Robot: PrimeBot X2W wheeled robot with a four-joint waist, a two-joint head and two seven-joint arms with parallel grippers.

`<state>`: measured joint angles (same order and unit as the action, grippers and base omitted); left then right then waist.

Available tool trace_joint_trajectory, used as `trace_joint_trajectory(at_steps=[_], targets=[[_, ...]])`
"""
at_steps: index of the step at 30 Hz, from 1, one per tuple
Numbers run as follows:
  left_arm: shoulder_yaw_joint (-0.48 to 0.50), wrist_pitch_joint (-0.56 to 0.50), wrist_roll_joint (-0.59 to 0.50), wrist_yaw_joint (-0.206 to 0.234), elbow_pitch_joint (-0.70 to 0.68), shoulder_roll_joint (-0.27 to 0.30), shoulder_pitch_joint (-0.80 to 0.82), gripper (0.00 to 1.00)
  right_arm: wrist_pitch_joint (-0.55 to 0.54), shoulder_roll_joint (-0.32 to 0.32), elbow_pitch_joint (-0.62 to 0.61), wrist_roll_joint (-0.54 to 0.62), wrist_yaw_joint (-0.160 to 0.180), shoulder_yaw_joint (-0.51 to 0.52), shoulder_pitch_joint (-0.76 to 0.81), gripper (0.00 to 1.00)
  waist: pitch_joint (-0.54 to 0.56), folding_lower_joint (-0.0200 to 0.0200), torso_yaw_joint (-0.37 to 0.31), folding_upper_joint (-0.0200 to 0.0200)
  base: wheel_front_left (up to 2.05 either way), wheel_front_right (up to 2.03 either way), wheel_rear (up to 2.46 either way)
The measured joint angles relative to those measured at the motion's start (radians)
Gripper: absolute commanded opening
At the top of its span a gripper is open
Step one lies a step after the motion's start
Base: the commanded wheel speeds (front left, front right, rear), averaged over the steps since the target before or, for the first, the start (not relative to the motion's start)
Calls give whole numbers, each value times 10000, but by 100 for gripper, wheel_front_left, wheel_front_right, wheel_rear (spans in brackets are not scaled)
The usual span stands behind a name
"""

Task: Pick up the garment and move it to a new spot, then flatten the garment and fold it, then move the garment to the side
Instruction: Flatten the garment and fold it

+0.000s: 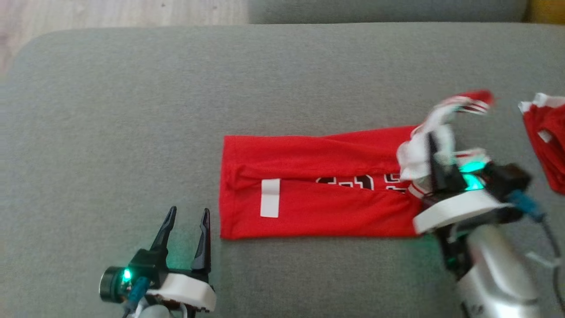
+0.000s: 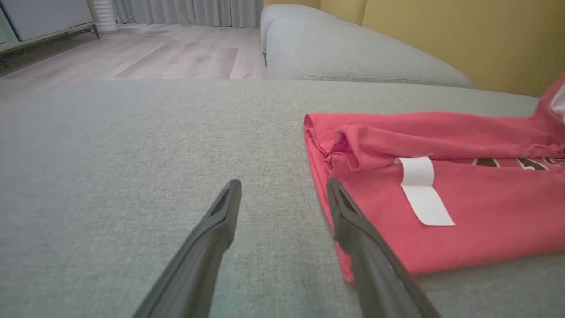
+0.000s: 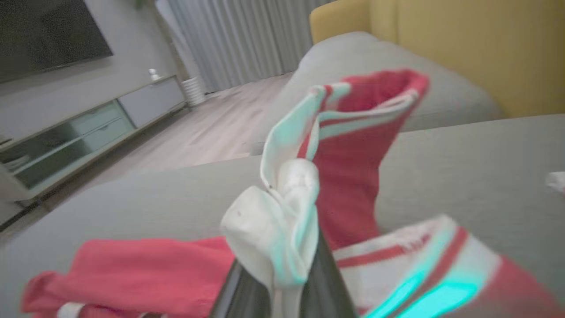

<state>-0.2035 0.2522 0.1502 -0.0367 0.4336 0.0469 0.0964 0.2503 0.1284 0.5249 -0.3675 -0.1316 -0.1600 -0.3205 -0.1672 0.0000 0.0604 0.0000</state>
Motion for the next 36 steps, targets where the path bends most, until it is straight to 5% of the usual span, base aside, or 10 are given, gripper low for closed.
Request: trace_joint_trajectory(at_steps=[10,18,19,20,25,36], targets=[[-560,0,98,-44,186,4,-32,100,6,-286,-596,-1225,0,-2780,348,0,179,0,1228,0,0,0,0],[-886,0,259,-31,284,6,-522,100,4,-489,182,-1699,0,-3645,-11,0,303,0,2977,0,0,0,0],[-878,0,257,-31,293,10,-553,100,4,-497,322,-1810,0,-3726,-80,45,311,0,3142,0,0,0,0],[-855,0,257,-31,295,10,-590,100,4,-504,407,-1929,0,-3793,-134,100,321,0,3288,0,0,0,0],[-554,0,257,27,247,15,-699,100,4,-573,215,-2031,0,-3616,-420,100,369,-1,3366,0,0,0,0],[17,0,173,98,-215,8,-524,100,6,-581,-84,-134,0,-993,8,100,523,0,1625,0,0,0,0]])
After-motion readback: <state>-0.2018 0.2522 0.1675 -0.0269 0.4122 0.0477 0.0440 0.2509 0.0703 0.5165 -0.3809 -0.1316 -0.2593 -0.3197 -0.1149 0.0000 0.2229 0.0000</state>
